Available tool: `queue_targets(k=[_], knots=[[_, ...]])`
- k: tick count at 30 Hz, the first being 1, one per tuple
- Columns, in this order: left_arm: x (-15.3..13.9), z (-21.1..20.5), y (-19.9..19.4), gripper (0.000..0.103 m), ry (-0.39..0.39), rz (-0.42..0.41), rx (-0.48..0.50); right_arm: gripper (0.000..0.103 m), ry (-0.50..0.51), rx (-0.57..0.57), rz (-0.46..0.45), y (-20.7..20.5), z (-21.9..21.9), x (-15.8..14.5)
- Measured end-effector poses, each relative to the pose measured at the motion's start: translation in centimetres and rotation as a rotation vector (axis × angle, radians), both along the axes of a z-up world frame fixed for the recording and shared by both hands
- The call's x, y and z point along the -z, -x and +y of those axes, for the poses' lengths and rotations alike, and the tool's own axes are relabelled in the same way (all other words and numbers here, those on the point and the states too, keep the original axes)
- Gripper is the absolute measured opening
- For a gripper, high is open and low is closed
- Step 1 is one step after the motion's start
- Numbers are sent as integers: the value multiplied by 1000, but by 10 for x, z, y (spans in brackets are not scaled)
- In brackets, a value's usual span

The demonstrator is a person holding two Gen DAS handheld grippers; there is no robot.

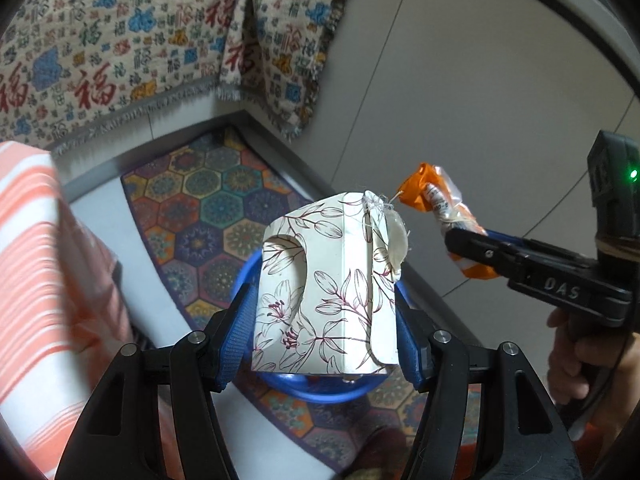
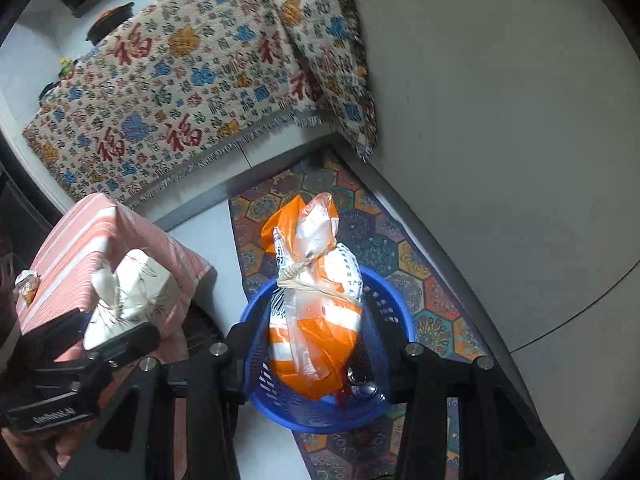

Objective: Collect trash
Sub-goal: 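Carry the floral box and orange-white wrapper over the blue wastebasket, then open both grippers to drop the box and wrapper into the basket, then move both tools back over the table toward the remaining wrappers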

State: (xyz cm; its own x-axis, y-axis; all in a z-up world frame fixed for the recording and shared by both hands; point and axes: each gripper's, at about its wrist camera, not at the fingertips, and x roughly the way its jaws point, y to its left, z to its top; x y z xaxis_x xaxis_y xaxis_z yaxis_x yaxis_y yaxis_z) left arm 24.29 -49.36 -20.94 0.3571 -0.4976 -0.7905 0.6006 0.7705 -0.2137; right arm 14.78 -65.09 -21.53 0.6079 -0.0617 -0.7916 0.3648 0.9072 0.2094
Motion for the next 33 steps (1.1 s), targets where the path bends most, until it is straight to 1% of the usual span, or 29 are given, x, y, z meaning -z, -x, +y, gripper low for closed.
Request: queue_targets(k=[3, 8, 10, 11, 12, 13, 14, 16, 18, 21, 23, 26, 28, 29, 30, 31, 32, 33], knots=[[13, -7, -3, 65, -12, 13, 1, 45, -11, 11, 20, -3, -5, 9], [25, -17, -4, 65, -26, 21, 12, 46, -42, 26, 21, -8, -15, 16], [30, -23, -4, 66, -36, 10, 24, 48, -55, 33, 17, -11, -18, 17], [34, -27, -5, 66, -44, 10, 33, 51, -59, 35, 14, -12, -19, 17], [37, -31, -6, 69, -51, 15, 42, 61, -64, 39, 13, -12, -20, 18], [40, -33, -6, 75, -55, 21, 49, 64, -65, 46, 12, -13, -21, 19], [42, -35, -6, 83, -53, 22, 56, 65, -67, 52, 10, -13, -22, 19], [42, -34, -4, 84, -51, 4, 51, 65, -79, 57, 10, -15, -24, 19], [40, -32, -4, 84, -53, 5, 48, 65, -68, 71, 2, -13, -25, 14], [28, -23, -3, 84, -34, -3, 26, 65, -50, 82, -34, -10, -24, 3], [8, -10, 3, 84, -9, -11, 9, 65, -15, 81, -61, -9, -20, -7], [-24, 18, 17, 85, 29, -37, 5, 65, 75, 64, -112, -8, -5, -28], [-51, 45, 34, 90, 41, -74, 0, 65, 122, 50, -140, -7, 6, -39], [-61, 59, 42, 95, 41, -94, -7, 65, 154, 40, -159, -7, 15, -48], [-70, 73, 49, 99, 38, -112, -16, 68, 167, 32, -170, -7, 22, -53], [-78, 93, 58, 100, 30, -135, -31, 70, 179, 16, -182, -6, 32, -58], [-82, 111, 63, 100, 17, -148, -45, 75, 196, -5, -196, -5, 45, -64], [-86, 135, 69, 100, -7, -151, -70, 76, 207, -20, -204, -3, 55, -67]])
